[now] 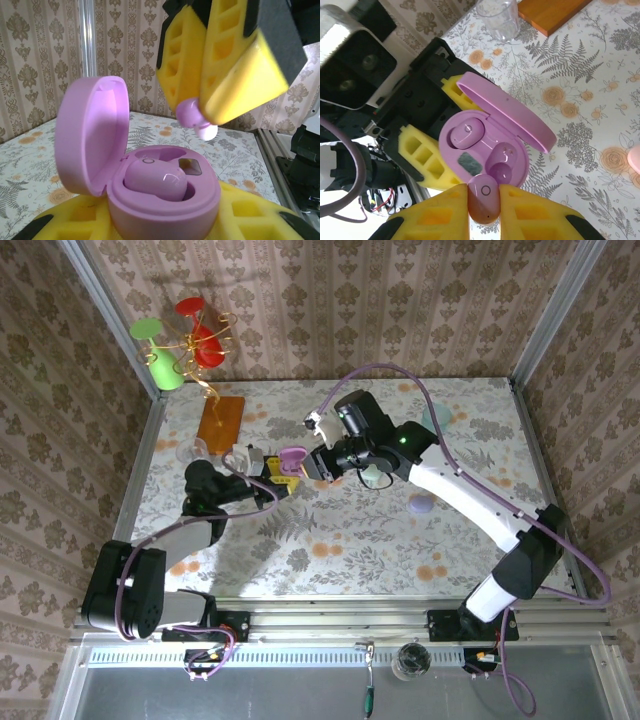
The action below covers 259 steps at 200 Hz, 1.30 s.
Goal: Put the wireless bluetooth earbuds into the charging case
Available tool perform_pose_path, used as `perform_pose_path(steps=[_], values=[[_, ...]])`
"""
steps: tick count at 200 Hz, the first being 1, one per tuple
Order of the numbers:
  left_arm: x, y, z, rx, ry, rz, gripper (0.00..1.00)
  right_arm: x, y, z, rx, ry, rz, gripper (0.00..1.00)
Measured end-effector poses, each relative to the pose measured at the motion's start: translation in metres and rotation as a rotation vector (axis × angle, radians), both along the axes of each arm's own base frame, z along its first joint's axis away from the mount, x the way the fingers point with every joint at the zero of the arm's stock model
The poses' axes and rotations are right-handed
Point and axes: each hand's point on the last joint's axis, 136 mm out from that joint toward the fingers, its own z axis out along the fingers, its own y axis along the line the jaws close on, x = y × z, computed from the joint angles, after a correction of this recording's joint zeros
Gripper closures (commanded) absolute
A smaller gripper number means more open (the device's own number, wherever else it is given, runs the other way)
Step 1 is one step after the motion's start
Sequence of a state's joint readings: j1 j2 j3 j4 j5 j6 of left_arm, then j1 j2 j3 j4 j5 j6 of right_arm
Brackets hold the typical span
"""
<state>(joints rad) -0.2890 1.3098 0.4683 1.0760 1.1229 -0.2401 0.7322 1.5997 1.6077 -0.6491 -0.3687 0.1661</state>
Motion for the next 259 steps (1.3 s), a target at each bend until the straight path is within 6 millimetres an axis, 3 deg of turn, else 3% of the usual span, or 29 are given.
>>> perform_pose_path(steps=[116,170,259], values=[[-0.002,-0.001,0.001,-0.004,-0.009,-0.009,0.70,0.008,0.005,-0.004,-0.012,0.002,-0.009,0.80],[-0.001,-0.001,0.001,-0.004,-0.009,-0.008,0.70,0.015,0.011,0.004,0.027,-0.044,-0.012,0.80],[0.000,-0.001,0.001,-0.007,0.013,-0.002,0.70,0.017,0.011,-0.009,0.018,-0.051,-0.017,0.77]])
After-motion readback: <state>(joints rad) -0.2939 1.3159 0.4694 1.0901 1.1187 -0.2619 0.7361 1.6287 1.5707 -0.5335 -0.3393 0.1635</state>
